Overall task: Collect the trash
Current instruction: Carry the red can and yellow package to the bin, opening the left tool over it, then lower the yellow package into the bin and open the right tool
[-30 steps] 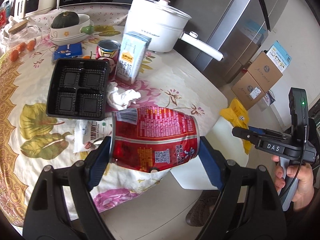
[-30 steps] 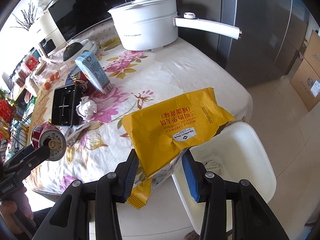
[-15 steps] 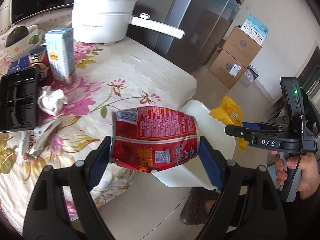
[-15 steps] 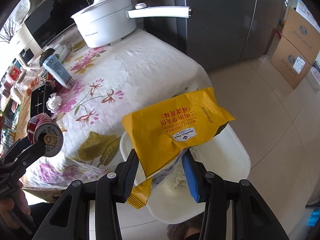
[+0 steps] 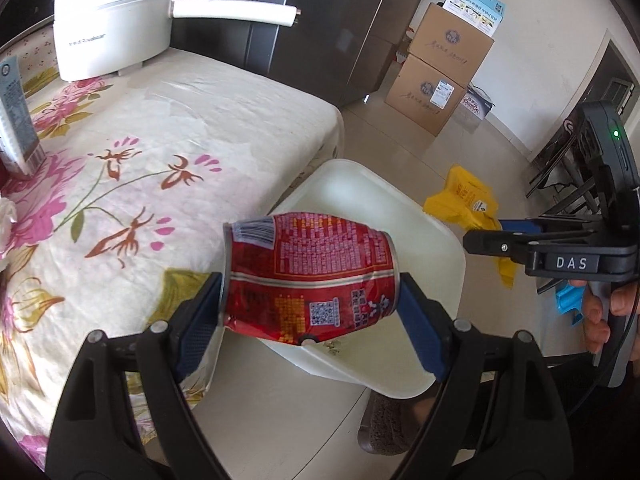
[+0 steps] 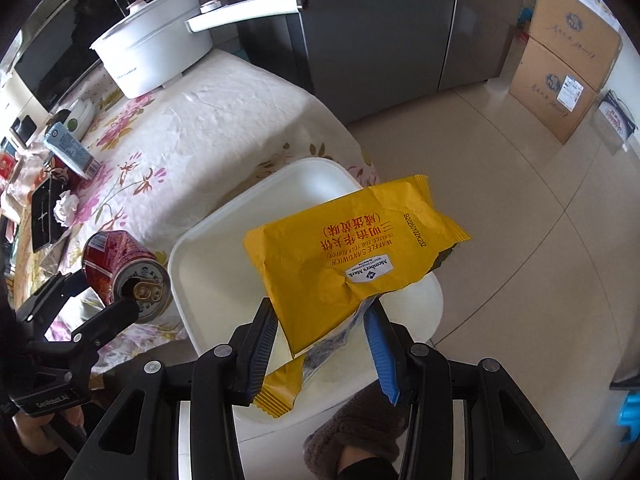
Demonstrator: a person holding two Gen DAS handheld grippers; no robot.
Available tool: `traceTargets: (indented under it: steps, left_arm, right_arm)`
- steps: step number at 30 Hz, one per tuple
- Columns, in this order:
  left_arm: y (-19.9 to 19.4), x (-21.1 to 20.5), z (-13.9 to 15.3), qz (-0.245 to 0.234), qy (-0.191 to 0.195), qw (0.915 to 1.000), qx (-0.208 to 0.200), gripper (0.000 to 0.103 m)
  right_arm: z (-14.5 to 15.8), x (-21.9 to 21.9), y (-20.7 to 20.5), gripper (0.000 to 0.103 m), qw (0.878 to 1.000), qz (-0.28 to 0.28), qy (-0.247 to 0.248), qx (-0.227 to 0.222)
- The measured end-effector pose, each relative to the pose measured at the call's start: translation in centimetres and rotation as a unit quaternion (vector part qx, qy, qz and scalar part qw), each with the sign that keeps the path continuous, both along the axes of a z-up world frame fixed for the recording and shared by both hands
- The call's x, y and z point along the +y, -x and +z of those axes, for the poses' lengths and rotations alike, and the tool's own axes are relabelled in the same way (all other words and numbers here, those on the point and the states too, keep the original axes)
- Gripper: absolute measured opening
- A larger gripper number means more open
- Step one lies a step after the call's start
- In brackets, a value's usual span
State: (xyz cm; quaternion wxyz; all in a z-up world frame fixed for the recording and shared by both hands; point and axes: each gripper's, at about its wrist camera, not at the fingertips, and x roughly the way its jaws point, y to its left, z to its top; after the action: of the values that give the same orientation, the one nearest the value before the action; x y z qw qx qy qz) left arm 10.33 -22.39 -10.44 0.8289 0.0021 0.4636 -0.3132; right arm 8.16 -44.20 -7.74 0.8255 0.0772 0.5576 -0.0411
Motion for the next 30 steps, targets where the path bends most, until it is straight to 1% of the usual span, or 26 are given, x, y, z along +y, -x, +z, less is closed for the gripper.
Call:
traceTargets:
  steps: [6, 7, 8, 10, 16, 19, 23, 30]
  left_arm:
    - [-0.2, -1.3, -0.8, -0.01, -0.01, 0.9996, -0.023, 0.084]
    - [-0.2, -1.4, -0.9, -0.008, -0.015, 0.9996, -0.024, 0.086]
    - [-0.2, -1.5, -0.9, -0.003, -0.024, 0.9994, -0.025, 0.095]
    - [-0.2, -1.3, -0.7, 0.011, -0.045, 0.9982, -0.038, 0.102]
    - [-0.3, -0.1, 0.4, 0.02, -0.064, 0.9961, -0.057, 0.102]
    - [-0.3, 1.2, 0.6, 0.03, -0.073, 0.9956, -0.051, 0.102]
    - [-0.4, 2.9, 0.9, 0.046, -0.075, 0.9952, -0.043, 0.102]
    - [0.5, 5.4, 1.9, 0.059, -0.086, 0.9935, -0.046, 0.102]
  right_arm:
    - [-0.5, -1.5, 0.6, 0.046, 1.0, -0.012, 0.0, 0.007]
    - [-0.5, -1.6, 0.7, 0.046, 1.0, -0.013, 0.0, 0.007]
    - [-0.5, -1.7, 0.7, 0.046, 1.0, -0.014, 0.0, 0.007]
    - [-0.6, -1.9, 0.7, 0.046, 1.0, -0.015, -0.001, 0.008]
    - [-0.6, -1.6, 0.6, 0.046, 1.0, -0.011, 0.001, 0.009]
    - [-0.7, -0.9, 0.3, 0.046, 1.0, -0.005, 0.003, 0.011]
    - [-0.9, -0.1, 0.0, 0.046, 1.0, 0.003, 0.008, 0.016]
    - [-1.1, 1.4, -0.9, 0.049, 1.0, 0.007, 0.01, 0.023]
